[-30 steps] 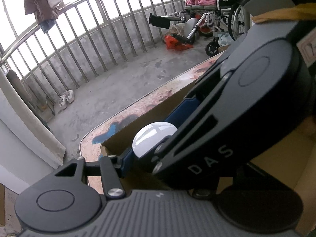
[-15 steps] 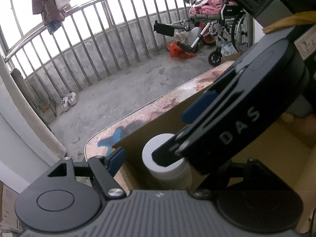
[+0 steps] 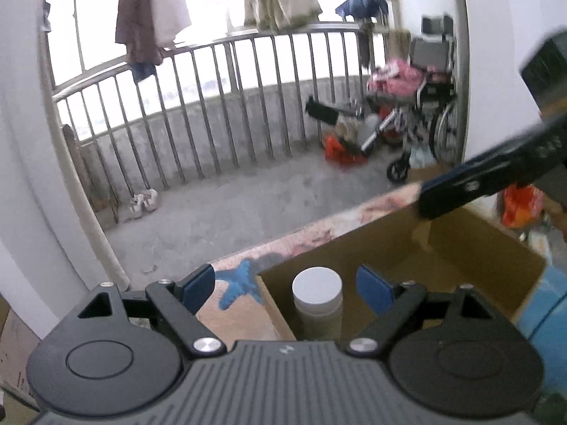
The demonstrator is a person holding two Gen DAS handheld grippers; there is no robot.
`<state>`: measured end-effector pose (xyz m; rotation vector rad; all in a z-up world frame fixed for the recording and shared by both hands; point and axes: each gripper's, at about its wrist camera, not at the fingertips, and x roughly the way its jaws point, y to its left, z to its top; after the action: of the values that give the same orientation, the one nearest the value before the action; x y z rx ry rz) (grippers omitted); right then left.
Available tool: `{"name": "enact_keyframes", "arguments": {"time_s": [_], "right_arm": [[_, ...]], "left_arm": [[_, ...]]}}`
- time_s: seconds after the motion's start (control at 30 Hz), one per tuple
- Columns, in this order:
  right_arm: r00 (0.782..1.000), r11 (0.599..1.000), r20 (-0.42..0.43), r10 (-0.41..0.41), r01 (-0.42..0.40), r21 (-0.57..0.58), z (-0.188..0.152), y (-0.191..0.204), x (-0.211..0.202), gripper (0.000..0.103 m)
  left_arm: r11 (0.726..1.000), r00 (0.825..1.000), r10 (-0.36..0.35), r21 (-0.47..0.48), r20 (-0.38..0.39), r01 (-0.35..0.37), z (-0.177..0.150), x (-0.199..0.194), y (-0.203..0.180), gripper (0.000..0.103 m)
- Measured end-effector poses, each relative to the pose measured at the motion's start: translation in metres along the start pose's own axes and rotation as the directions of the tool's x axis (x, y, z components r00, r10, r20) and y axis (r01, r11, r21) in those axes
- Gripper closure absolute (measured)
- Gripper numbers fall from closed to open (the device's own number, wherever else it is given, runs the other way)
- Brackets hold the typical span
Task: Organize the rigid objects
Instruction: 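Withdraw the right tool from the box toward the clear glass cup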
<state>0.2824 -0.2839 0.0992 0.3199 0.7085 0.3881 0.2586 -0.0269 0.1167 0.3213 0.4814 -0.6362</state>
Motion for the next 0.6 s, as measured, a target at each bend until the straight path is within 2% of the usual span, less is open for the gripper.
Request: {"name": "enact_keyframes", "arguments": {"time_s": [0.2, 0.33, 0.43, 0.5, 0.57, 0.6], "right_arm": [[0.989, 1.000, 0.150, 0.014, -0.013, -0.007, -0.038, 0.026, -0.103, 0.019], [0.972, 1.000, 0.234, -0.017, 0.020, -0.011, -0.070, 0.041, -0.165, 0.019], [0.951, 0.997, 0.299, -0.076, 0.081, -0.007, -0.096, 0.050, -0.212, 0.018], [0.930, 0.992, 0.350, -0.113, 0.124, -0.007, -0.115, 0.056, -0.244, 0.018], [0.909, 0.987, 0.391, -0.142, 0.158, -0.009, -0.131, 0.059, -0.268, 0.018], [0.897, 0.984, 0.415, -0.154, 0.178, -0.020, -0.142, 0.061, -0.279, 0.015]], "left_arm": [[0.999, 0.998, 0.047, -0.004, 0.031, -0.047, -0.018, -0.065, -0.009, 0.013], [0.994, 0.997, -0.028, -0.106, 0.078, 0.036, -0.041, -0.101, -0.009, 0.010], [0.987, 0.995, -0.049, -0.149, 0.084, 0.061, -0.055, -0.119, -0.011, 0.009], [0.991, 0.995, -0.026, -0.126, 0.092, 0.037, -0.066, -0.129, -0.018, 0.008], [0.994, 0.996, -0.014, -0.104, 0.093, 0.023, -0.079, -0.134, -0.024, 0.000], [0.995, 0.996, -0.016, -0.097, 0.093, 0.025, -0.085, -0.134, -0.027, 0.000]]}}
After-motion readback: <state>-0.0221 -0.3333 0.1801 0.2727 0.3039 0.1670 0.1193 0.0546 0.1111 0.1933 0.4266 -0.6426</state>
